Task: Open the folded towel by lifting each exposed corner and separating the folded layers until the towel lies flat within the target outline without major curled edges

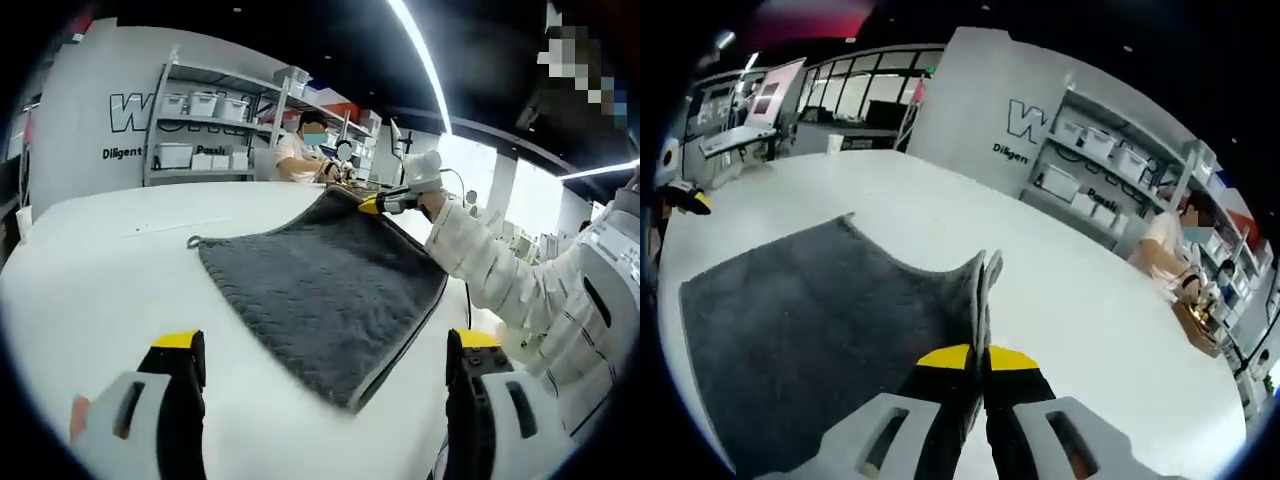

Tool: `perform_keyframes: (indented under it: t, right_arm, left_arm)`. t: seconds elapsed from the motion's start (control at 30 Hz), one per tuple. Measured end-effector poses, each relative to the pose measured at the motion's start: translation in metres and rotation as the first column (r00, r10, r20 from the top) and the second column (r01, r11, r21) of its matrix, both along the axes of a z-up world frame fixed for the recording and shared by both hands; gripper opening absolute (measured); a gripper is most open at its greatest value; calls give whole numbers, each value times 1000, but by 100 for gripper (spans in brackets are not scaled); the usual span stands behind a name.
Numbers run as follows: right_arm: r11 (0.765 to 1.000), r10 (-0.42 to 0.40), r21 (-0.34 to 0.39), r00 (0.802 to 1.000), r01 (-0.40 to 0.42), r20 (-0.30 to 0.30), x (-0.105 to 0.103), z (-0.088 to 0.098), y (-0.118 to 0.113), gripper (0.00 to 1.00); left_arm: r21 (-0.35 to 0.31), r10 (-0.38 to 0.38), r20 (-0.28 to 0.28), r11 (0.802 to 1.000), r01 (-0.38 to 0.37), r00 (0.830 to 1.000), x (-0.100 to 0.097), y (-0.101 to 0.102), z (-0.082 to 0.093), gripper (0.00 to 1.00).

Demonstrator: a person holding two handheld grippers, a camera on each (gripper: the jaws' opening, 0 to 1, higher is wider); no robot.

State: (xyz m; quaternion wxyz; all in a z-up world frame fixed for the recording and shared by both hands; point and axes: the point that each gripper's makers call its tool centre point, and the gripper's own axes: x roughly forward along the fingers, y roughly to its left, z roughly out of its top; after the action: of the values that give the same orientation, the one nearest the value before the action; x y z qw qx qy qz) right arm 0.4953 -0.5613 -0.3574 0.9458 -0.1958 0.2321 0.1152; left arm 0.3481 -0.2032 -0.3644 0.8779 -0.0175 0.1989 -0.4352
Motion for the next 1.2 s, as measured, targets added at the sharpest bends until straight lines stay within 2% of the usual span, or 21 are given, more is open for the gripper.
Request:
perform_keyframes:
  t: [0.1, 0.27, 0.67, 0.9, 1.2]
  right_arm:
    - [1000, -21, -3, 999, 21, -25, 3, -15, -8, 0]
    - [999, -53, -9, 997, 53, -53, 5, -35, -20, 0]
    - [997, -81, -10, 988, 80, -131, 14, -72, -34, 0]
    - [996, -88, -25, 985, 85, -149, 24, -79, -38, 0]
    - [995, -99, -49, 983, 92, -157, 27, -82, -42, 0]
  left_arm:
    - [-20, 17, 4, 1000, -17, 1000, 1, 2, 3, 99]
    - [-14, 14, -1, 1000, -14, 1000, -3, -1, 1, 99]
    - [-45, 19, -8, 999, -19, 1000, -7, -6, 2, 99]
    - [-51, 17, -6, 999, -17, 1000, -10, -8, 5, 98]
    - [-65, 15, -10, 998, -15, 1000, -15, -10, 4, 98]
